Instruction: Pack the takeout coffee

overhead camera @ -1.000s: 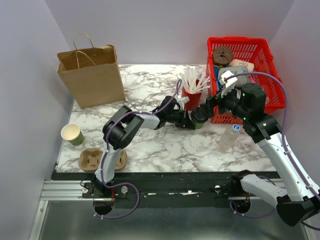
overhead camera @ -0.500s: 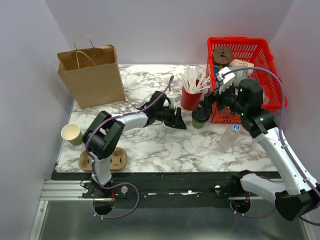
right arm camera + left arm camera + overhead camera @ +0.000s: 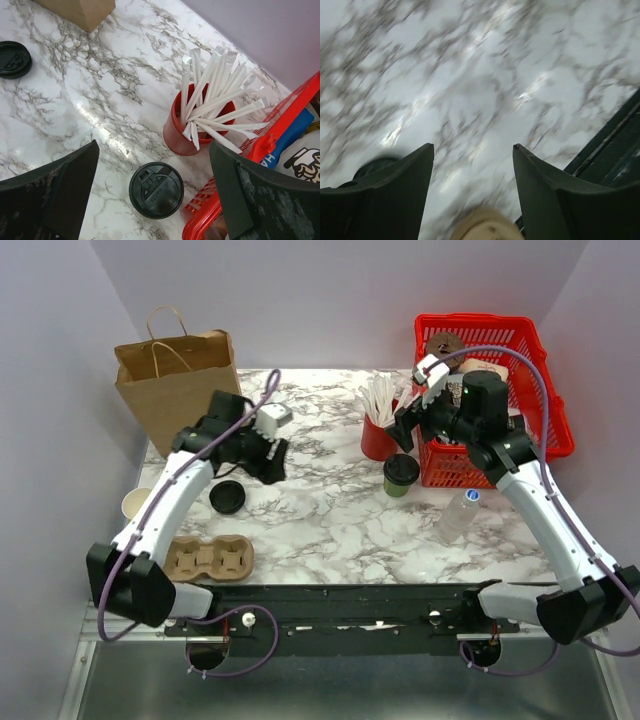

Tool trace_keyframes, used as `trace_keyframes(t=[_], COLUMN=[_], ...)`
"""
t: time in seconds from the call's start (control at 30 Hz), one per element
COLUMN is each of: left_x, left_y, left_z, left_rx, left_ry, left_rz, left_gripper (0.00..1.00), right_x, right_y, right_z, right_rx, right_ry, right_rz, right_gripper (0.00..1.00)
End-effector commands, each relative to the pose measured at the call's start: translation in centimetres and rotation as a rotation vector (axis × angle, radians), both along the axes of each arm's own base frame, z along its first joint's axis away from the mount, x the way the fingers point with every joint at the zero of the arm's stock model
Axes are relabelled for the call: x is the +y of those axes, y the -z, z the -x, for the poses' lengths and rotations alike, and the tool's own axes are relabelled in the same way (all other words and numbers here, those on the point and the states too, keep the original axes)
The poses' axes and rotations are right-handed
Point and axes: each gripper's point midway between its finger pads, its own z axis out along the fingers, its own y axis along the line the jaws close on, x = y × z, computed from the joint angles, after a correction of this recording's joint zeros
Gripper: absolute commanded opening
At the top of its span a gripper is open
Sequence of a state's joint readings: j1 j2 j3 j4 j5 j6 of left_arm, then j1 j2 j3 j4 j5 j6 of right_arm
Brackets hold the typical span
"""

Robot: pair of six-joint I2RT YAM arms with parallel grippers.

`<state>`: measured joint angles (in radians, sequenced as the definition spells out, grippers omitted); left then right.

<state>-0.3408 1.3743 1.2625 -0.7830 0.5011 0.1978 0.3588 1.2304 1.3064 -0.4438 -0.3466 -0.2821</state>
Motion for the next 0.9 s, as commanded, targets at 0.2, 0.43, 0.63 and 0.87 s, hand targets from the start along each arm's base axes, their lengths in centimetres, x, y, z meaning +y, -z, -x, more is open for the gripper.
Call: trace_keyframes(t=[0.2, 0.43, 0.63, 0.87], left_x=[15.7, 17.8, 18.0, 18.2], left_y=[5.0, 6.9, 6.9, 4.8], left_z=[12.8, 16.0, 15.8, 15.1], left_rx=[0.362, 0.570, 0.621, 0.195], left_ry=[-0.193, -0.295, -0.264, 0.281], left_rz=[-0.506, -0.556, -0.477, -0.506], left_gripper=[0.71, 0.74, 0.75, 0.75], right_x=[1.2, 0.8, 1.0, 1.1], right_y=[0.4, 1.8, 2.4, 2.5], right_z=[-1.4, -1.4, -1.5, -2.0], right_rx=[0.054, 0.073, 0.088, 0.083], right_ry=[-0.021, -0.007, -0.004, -0.013], right_rz=[-0.022, -0.004, -0.008, 0.004], right_gripper=[1.00, 1.00, 1.00, 1.00])
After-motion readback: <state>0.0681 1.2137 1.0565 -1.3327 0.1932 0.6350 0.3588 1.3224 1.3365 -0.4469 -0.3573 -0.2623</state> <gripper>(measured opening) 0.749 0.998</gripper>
